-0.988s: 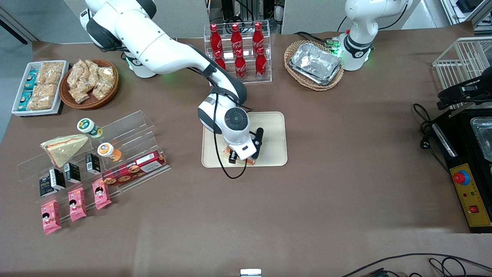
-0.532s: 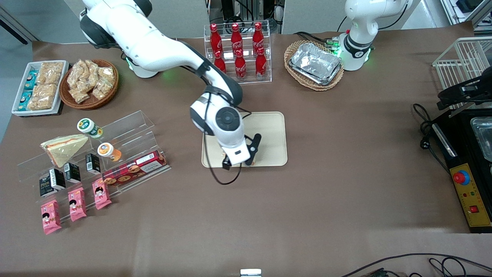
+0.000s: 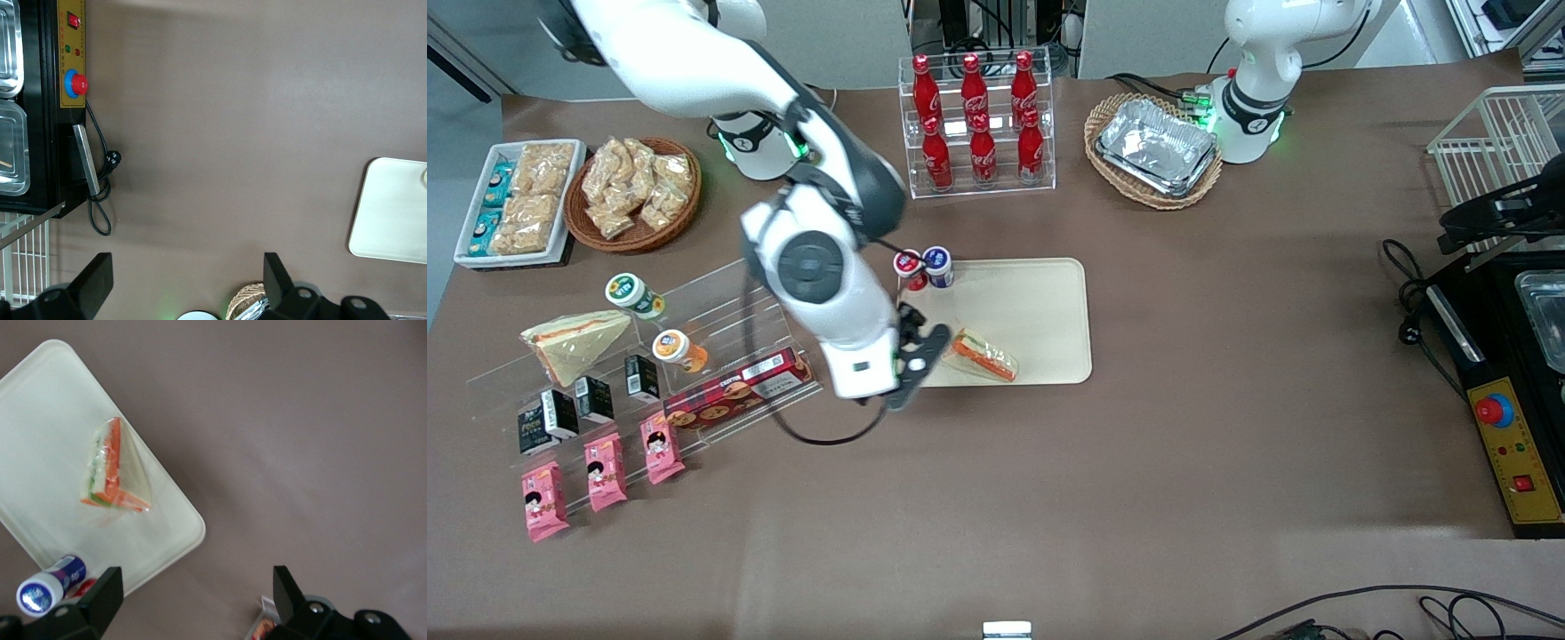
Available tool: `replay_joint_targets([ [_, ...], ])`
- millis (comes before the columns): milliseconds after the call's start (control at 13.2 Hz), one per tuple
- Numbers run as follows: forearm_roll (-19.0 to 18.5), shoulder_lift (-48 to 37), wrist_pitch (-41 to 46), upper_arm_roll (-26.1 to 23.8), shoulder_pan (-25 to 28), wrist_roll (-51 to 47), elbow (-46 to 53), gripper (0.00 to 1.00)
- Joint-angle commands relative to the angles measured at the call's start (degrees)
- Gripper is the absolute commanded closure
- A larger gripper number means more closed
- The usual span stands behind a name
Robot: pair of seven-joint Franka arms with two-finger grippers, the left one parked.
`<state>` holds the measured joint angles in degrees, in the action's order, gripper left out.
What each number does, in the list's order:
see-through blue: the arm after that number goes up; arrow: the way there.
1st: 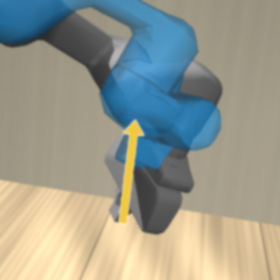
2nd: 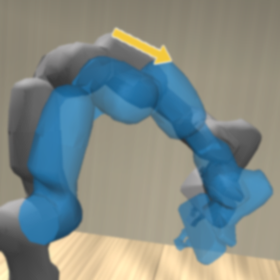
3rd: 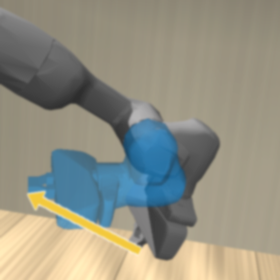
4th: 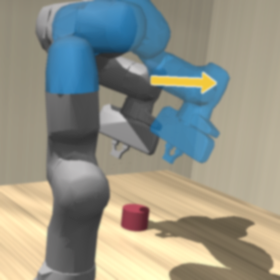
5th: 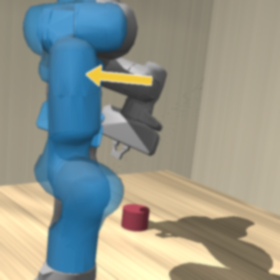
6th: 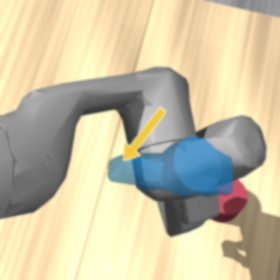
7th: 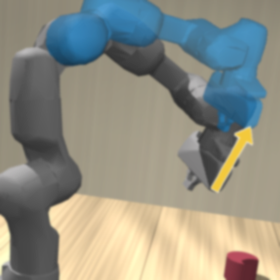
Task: Place sandwich on tray
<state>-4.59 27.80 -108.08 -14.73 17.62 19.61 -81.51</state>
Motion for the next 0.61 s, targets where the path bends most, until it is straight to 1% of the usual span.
replay_joint_targets([
  [0,1.2,-6.1,8.0,0.1,-4.4,-0.7,-1.4,0.00],
  [532,2.0,-13.9,15.9,1.1,-17.7,0.0,-1.3,0.00],
])
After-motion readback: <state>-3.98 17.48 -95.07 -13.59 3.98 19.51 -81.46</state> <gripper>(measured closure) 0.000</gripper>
